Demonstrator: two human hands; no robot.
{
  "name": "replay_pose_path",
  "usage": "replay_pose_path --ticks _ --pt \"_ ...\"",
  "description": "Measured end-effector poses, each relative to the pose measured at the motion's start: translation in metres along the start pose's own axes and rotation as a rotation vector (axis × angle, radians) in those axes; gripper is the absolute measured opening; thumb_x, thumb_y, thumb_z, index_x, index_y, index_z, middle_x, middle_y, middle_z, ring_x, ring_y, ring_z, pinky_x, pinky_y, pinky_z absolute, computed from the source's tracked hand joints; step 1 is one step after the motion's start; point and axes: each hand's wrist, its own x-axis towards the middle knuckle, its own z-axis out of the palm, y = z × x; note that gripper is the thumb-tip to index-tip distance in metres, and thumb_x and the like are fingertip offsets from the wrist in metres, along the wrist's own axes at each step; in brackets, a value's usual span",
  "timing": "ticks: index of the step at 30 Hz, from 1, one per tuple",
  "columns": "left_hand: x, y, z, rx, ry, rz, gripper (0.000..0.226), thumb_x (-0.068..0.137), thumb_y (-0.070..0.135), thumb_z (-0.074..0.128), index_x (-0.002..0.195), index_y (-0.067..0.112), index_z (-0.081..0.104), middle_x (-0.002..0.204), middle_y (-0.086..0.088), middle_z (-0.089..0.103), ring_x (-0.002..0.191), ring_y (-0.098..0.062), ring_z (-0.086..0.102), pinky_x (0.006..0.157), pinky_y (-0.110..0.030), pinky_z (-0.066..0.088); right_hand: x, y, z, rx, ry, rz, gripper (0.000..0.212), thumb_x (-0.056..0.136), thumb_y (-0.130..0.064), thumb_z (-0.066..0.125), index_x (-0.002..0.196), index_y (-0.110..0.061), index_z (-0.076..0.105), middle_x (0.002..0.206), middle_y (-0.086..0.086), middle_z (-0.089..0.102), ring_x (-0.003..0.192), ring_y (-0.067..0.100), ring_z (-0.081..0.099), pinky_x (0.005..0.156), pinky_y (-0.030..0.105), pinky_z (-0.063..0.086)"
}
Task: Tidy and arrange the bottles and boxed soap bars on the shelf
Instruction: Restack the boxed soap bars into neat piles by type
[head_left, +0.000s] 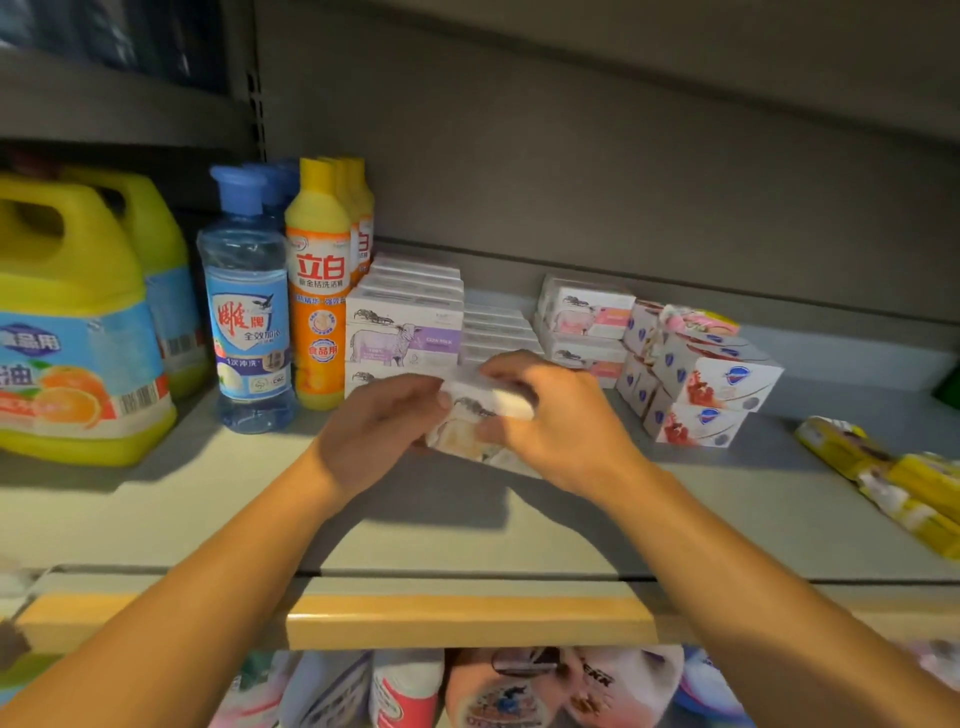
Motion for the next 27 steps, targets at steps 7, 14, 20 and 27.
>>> replay_pose_path --ticks 7,14,20,27 --pt "0.0 -0.006 -0.001 -0.086 -0.04 -0.077 0.016 0.093 0.015 0.063 0.087 0.017 0.078 0.09 -0.007 0.077 0.087 -0.021 0.074 0.071 -0.026 0.06 -0.02 0.013 0.024 0.372 0.234 0.064 0.041 0.071 -0.029 0.078 0.109 -0.035 0.066 0.1 -0.02 0.065 0.091 -0.007 0.062 0.074 0.01 0.049" --pt "0.005 -0.011 -0.005 -0.455 0.053 -0.272 0.035 0.08 0.031 0.069 0.102 0.004 0.071 0.1 -0.018 0.075 0.089 -0.034 0.074 0.068 -0.035 0.061 -0.036 0.031 0.039 0.498 0.147 0.038 0.08 0.072 -0.022 0.075 0.139 -0.041 0.037 0.129 -0.006 0.053 0.112 0.001 0.057 0.09 0.023 0.052" --pt "0.006 -0.012 -0.004 -0.427 0.046 -0.285 0.017 0.095 0.022 0.06 0.109 0.014 0.065 0.088 -0.018 0.075 0.067 -0.031 0.073 0.054 -0.03 0.058 -0.037 0.034 0.036 0.631 0.215 0.115 0.068 0.062 -0.042 0.077 0.125 -0.04 0.053 0.11 -0.008 0.066 0.097 0.005 0.065 0.083 0.025 0.055" --pt "0.0 -0.005 0.002 -0.319 -0.027 -0.237 0.049 0.064 0.049 0.083 0.089 0.008 0.072 0.069 -0.021 0.069 0.055 -0.026 0.066 0.049 -0.027 0.056 -0.036 0.033 0.028 0.739 0.217 0.417 0.045 0.068 -0.065 0.061 0.082 -0.023 0.068 0.076 -0.003 0.07 0.057 0.017 0.067 0.051 0.025 0.051"
